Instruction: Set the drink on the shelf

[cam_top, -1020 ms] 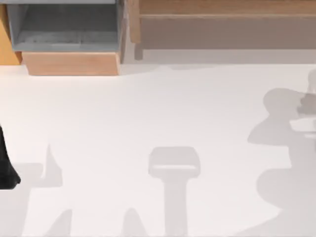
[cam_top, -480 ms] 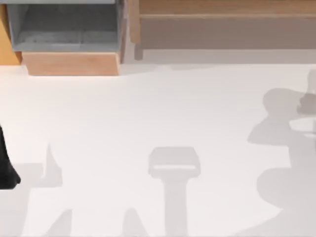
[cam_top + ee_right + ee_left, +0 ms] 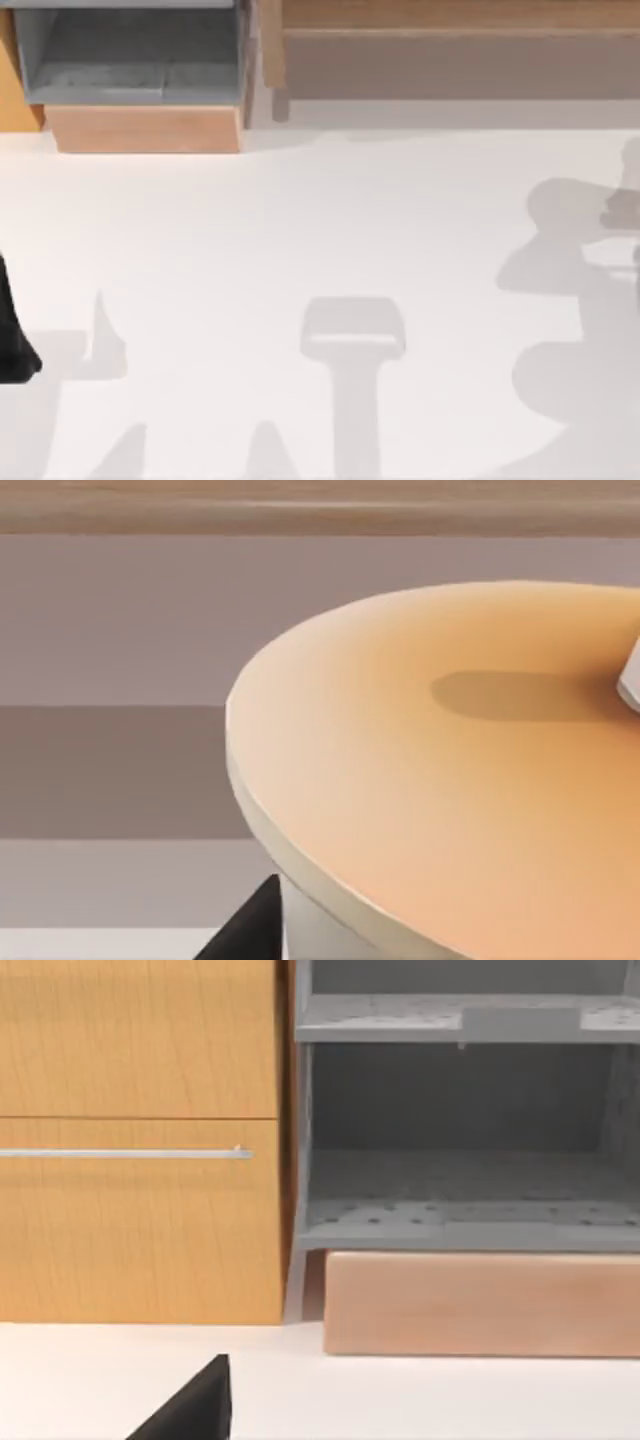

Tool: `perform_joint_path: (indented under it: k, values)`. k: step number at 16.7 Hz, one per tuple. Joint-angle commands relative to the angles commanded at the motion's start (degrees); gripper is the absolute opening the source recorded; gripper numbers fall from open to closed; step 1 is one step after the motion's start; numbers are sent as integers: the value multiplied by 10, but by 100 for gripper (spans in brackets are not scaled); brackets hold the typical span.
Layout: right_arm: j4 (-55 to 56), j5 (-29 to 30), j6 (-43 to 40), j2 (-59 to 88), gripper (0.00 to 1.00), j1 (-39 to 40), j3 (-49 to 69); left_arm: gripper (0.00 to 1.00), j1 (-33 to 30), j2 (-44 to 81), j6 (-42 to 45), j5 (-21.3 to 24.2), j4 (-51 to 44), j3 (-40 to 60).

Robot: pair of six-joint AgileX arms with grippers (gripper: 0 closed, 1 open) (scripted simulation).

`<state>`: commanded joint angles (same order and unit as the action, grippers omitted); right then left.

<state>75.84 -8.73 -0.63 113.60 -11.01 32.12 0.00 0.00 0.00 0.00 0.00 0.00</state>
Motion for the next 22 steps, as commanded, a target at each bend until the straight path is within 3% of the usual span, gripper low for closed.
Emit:
perform_joint_path:
  k: [12,22]
  values:
    - [-31,7,2,-63,0,44,46,100,0,0,0,0,0,0]
    - [-291,74,14,-169,0,157,214,100,0,0,0,0,0,0]
